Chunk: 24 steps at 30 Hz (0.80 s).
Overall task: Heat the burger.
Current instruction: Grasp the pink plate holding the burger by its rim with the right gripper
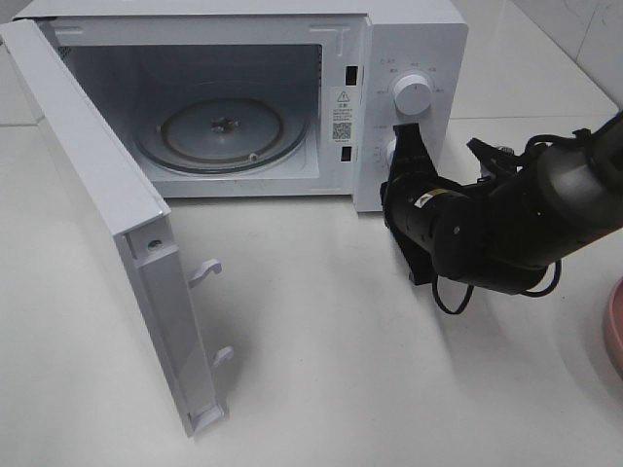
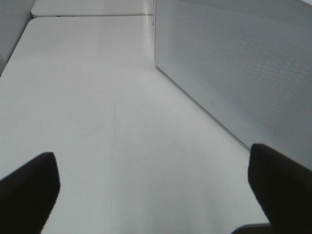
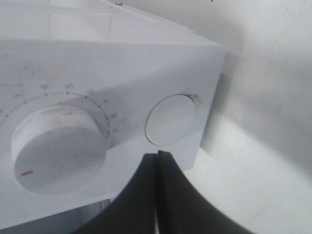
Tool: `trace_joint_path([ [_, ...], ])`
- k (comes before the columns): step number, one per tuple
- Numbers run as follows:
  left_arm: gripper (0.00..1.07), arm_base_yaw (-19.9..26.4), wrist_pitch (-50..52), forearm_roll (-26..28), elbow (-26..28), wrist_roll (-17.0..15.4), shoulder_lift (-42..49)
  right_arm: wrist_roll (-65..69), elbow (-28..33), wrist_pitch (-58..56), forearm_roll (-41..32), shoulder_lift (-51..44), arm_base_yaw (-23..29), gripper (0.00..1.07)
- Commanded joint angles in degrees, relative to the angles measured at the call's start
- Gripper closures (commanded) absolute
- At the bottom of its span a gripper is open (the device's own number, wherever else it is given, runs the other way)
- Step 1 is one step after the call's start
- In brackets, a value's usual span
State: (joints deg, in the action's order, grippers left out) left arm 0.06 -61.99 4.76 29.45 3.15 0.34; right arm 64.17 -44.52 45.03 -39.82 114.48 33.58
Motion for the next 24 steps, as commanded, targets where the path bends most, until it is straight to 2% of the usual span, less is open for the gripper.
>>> trace_joint_path([
  [1,0.09,-0.1,0.8,0.1,0.1,-0.2,1.4,-3.2,1.1,-2.6,1.4,-2.0,-0.1,1.07],
  [9,0.09,-0.1,0.8,0.1,0.1,-0.2,1.4,-12.3,4.1,-9.1,5.0,-6.8,-0.2,1.07],
  [16,0.09,-0.1,0.8,0.1,0.1,-0.2,1.4,-21.9,4.3,-18.4,14.2,-11.6,-0.3,1.07],
  [24,0.09,-0.1,0.8,0.1,0.1,-0.2,1.4,-30.7,4.2,-29.8,20.3,-15.7,-0.3,1.06],
])
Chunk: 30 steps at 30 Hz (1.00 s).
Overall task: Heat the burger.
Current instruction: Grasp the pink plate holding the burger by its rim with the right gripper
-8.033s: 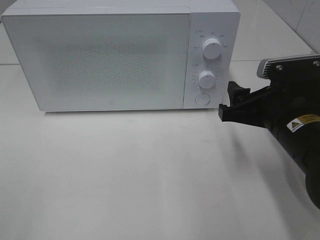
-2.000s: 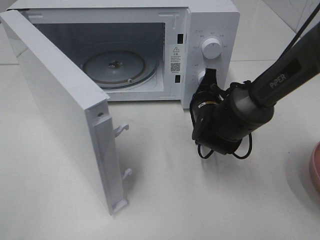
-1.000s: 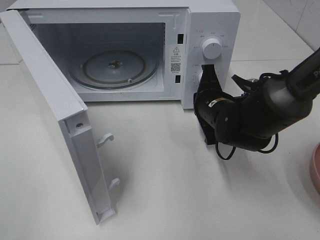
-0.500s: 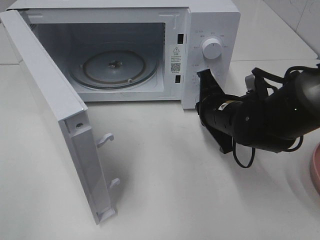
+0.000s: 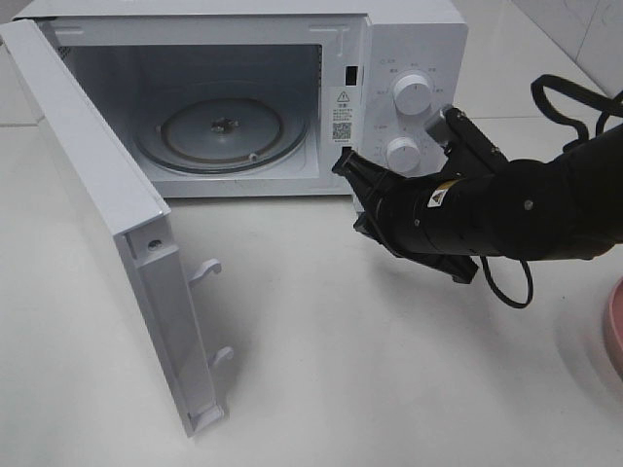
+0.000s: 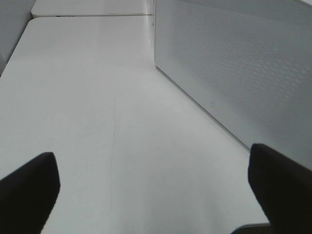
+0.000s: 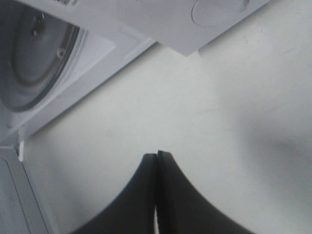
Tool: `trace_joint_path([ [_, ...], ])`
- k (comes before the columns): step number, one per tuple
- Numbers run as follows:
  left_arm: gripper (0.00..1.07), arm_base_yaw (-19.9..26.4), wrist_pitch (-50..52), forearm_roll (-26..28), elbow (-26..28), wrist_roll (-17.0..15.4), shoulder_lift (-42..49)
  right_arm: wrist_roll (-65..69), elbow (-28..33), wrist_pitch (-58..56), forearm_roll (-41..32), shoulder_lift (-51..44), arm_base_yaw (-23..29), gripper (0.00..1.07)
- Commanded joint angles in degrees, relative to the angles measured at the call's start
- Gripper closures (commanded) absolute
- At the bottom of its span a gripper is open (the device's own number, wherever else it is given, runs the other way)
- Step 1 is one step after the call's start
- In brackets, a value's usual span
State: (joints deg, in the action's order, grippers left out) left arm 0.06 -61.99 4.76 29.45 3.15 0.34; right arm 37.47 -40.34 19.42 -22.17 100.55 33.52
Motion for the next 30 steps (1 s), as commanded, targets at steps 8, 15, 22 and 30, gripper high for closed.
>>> trace_joint_path([
  [8,0.09,-0.1,0.8,0.1,0.1,-0.2,1.4,-10.9,0.1,-15.9,8.7,-5.4,-0.2,1.06],
  [15,0.09,-0.1,0.8,0.1,0.1,-0.2,1.4,-14.5,0.1,-24.1,14.2,-8.8,-0.2,1.04],
  [22,0.09,-0.1,0.8,0.1,0.1,-0.2,1.4,-20.9,0.1,-36.4,17.3,-13.4,-0.2,1.02],
  [30,0.09,-0.1,0.8,0.1,0.1,-0.2,1.4,-28.4,0.1,-44.9,17.5,-15.6,-0.2,0.84],
])
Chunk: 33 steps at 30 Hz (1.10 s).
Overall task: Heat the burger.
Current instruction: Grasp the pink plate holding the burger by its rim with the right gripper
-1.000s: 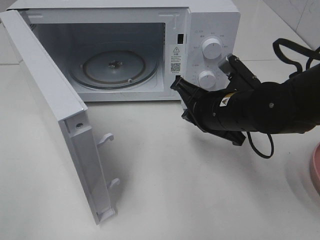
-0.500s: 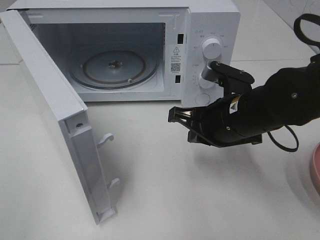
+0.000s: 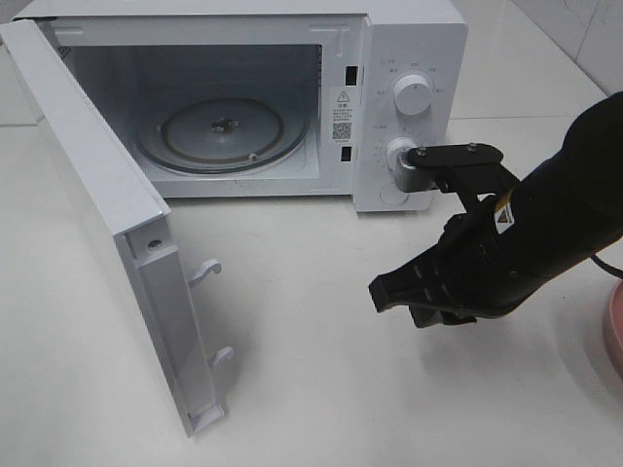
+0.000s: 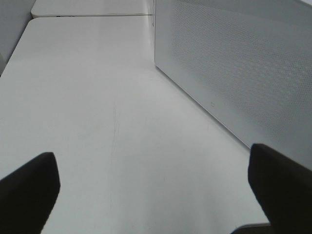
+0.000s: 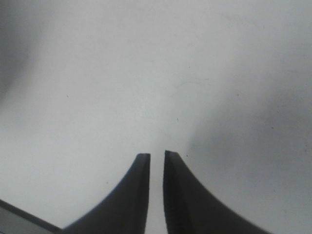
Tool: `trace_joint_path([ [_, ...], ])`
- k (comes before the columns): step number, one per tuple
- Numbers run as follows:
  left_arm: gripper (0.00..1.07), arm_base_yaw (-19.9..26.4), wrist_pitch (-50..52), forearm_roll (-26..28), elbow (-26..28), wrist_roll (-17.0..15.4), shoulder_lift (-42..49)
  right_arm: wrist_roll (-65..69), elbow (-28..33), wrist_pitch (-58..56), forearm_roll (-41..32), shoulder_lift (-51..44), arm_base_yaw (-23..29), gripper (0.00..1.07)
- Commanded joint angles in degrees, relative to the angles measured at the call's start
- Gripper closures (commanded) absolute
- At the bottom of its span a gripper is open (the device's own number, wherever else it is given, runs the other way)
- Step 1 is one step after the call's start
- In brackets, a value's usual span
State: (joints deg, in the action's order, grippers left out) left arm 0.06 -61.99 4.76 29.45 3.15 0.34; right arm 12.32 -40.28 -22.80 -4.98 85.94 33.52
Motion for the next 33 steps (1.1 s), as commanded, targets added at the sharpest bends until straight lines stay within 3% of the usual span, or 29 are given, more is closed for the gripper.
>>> trace_joint_path([
  [1,0.09,-0.1,0.8,0.1,0.1,-0.2,1.4,-3.3,0.0,-2.6,0.3,-1.0,-0.2,0.84],
  [3,0.09,-0.1,0.8,0.1,0.1,-0.2,1.4,-4.9,0.0,-4.4,2.1,-1.8,-0.2,0.64],
  [4,0.09,-0.1,0.8,0.1,0.1,-0.2,1.4,-4.9,0.0,-4.4,2.1,-1.8,-0.2,0.64],
  [6,0.09,-0.1,0.8,0.1,0.1,-0.2,1.4,-5.4,0.0,-5.7,4.5,-3.8,-0.2,0.34],
  [7,0.09,-0.1,0.8,0.1,0.1,-0.2,1.4,-5.4,0.0,-5.7,4.5,-3.8,-0.2,0.34],
  [9,0.09,-0.1,0.8,0.1,0.1,-0.2,1.4,-5.6,0.0,-7.5,6.3,-5.2,-0.2,0.18],
  [18,0.09,-0.1,0.8,0.1,0.1,-0.2,1.4,-5.2,0.0,-15.3,7.7,-6.6,-1.0,0.16],
  [33,0.09,-0.1,0.8,0.1,0.1,-0.2,1.4,-5.0,0.0,-26.6,14.2,-6.6,-12.0,0.2],
])
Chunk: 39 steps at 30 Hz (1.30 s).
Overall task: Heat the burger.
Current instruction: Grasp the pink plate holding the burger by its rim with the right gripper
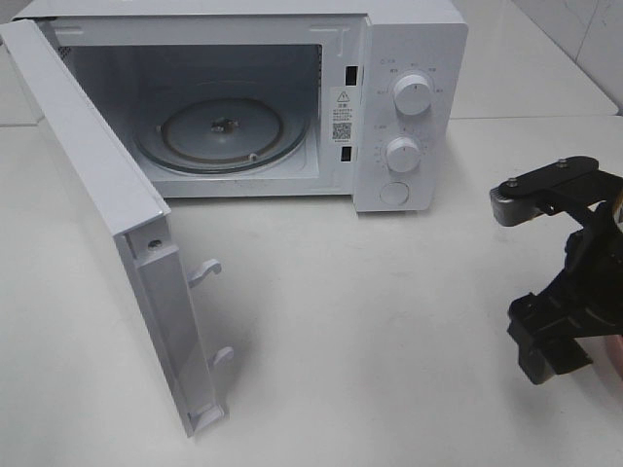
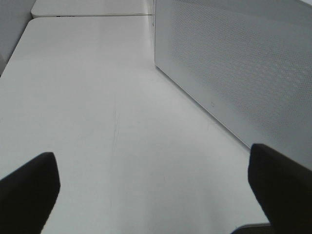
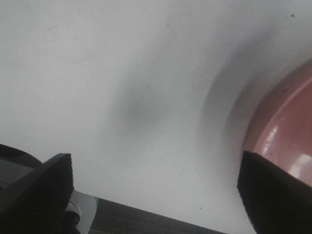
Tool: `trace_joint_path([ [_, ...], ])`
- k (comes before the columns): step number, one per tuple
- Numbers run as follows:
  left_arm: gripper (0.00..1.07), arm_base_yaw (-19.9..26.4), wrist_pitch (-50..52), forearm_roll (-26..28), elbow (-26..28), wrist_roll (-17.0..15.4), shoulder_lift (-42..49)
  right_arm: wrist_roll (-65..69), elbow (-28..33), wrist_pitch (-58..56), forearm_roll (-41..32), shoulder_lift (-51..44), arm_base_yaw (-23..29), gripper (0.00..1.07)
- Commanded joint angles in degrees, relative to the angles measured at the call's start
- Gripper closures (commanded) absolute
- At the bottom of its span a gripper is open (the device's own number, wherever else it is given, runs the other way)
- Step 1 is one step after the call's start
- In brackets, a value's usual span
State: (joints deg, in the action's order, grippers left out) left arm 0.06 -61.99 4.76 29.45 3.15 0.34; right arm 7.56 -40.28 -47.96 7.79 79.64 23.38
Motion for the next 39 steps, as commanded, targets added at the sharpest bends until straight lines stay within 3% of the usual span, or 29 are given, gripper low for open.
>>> trace_joint_path([
  [1,0.09,-0.1,0.8,0.1,0.1,-0.2,1.4,-0.2,0.0,-1.6,1.9,-0.3,-2.8,0.2],
  [15,0.09,-0.1,0.8,0.1,0.1,-0.2,1.4,-1.3,0.0,-0.1,2.1,-0.3,-15.0,0.23],
  [23,0.09,-0.1,0.8,0.1,0.1,-0.2,1.4,-1.5,0.1,4.2,1.8,-0.2,-19.0,0.24],
  [39,0.09,-0.1,0.8,0.1,0.1,-0.2,1.4,0.1,0.1,9.7,1.9,9.5,-20.7,0.26],
])
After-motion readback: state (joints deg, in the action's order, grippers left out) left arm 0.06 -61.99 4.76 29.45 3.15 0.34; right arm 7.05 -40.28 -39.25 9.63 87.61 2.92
